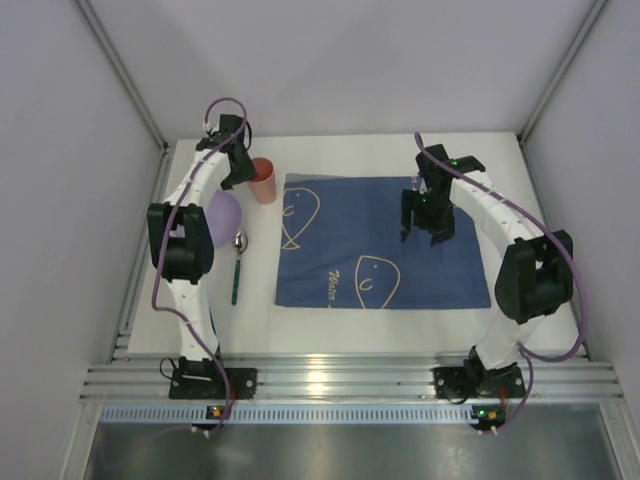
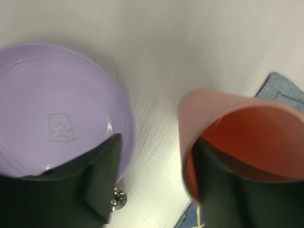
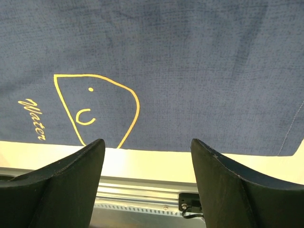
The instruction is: Set the dinner table for one person
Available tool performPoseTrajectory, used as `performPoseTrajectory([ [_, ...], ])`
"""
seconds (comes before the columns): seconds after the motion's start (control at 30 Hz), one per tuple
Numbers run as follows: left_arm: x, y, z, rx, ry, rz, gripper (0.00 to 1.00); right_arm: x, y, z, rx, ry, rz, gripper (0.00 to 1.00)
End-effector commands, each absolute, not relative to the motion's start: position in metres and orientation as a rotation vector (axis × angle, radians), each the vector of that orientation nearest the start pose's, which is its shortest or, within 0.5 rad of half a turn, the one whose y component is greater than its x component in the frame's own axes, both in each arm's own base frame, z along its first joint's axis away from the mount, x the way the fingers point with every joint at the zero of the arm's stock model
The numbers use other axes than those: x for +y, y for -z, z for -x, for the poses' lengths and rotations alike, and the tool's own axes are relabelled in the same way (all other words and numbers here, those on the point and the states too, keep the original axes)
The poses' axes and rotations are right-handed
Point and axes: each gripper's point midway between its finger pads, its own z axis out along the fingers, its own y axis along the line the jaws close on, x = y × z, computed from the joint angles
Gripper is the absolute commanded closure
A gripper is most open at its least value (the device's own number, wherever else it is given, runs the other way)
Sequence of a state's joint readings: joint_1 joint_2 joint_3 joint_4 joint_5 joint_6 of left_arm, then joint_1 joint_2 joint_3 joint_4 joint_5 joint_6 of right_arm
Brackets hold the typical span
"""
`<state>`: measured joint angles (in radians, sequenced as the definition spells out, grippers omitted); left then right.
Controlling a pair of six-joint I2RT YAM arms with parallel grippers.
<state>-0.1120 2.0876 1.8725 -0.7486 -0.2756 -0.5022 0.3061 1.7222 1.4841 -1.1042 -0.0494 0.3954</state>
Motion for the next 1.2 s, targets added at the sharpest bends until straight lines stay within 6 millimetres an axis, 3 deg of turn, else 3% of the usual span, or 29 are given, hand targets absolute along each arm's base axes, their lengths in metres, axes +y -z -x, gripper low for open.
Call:
performPoseTrajectory([
  [0.0,-0.037,-0.132,-0.541,2.365,-0.022,0.554,0.44,0.134,-0.137,-0.318,2.892,-0.187,-0.105,0.27],
  [0.03,-0.039,-0.132,-0.543,2.365,-0.009,0.553,0.68,0.135,-0.137,-0.319,2.893,-0.187,-0.098,0.27],
  [0.07,-0.043,-0.130,-0.545,2.375,0.017,0.546,0.80,0.137,-0.139,-0.321,2.886,-0.192,-0.095,0.27],
  [0.17,-0.053,-0.146,-0.550,2.350,0.086,0.533,1.00,0.153,-0.153,-0.334,2.833,-0.251,-0.026,0.25],
  [0.23,-0.059,-0.174,-0.550,2.296,0.121,0.508,1.00,0.174,-0.165,-0.342,2.791,-0.319,0.071,0.24],
  [0.27,-0.063,-0.185,-0.550,2.275,0.140,0.481,1.00,0.189,-0.187,-0.353,2.727,-0.388,0.113,0.23],
  [0.33,-0.074,-0.215,-0.548,2.225,0.180,0.427,1.00,0.216,-0.200,-0.361,2.682,-0.461,0.190,0.23],
  [0.37,-0.081,-0.221,-0.545,2.230,0.192,0.385,1.00,0.231,-0.227,-0.372,2.601,-0.518,0.219,0.22],
  [0.4,-0.092,-0.233,-0.544,2.222,0.238,0.342,1.00,0.252,-0.230,-0.373,2.592,-0.585,0.267,0.22],
  [0.43,-0.107,-0.240,-0.540,2.223,0.262,0.291,1.00,0.266,-0.256,-0.381,2.516,-0.643,0.294,0.22],
  [0.5,-0.123,-0.243,-0.530,2.246,0.254,0.205,1.00,0.290,-0.272,-0.382,2.471,-0.754,0.333,0.21],
  [0.53,-0.141,-0.250,-0.520,2.244,0.262,0.150,1.00,0.300,-0.282,-0.388,2.436,-0.790,0.343,0.21],
  [0.6,-0.156,-0.248,-0.507,2.263,0.247,0.097,1.00,0.314,-0.287,-0.390,2.413,-0.825,0.358,0.21],
  [0.7,-0.185,-0.257,-0.483,2.259,0.265,0.029,1.00,0.324,-0.299,-0.392,2.363,-0.835,0.372,0.21],
  [0.83,-0.228,-0.262,-0.450,2.267,0.281,-0.079,1.00,0.325,-0.295,-0.393,2.365,-0.793,0.362,0.21],
  [1.0,-0.253,-0.278,-0.425,2.234,0.249,-0.162,1.00,0.290,-0.275,-0.403,2.398,-0.526,0.248,0.25],
  [1.1,-0.269,-0.292,-0.410,2.207,0.275,-0.201,1.00,0.268,-0.260,-0.407,2.434,-0.363,0.195,0.41],
  [1.17,-0.273,-0.301,-0.407,2.193,0.311,-0.182,1.00,0.259,-0.253,-0.407,2.452,-0.300,0.171,0.60],
])
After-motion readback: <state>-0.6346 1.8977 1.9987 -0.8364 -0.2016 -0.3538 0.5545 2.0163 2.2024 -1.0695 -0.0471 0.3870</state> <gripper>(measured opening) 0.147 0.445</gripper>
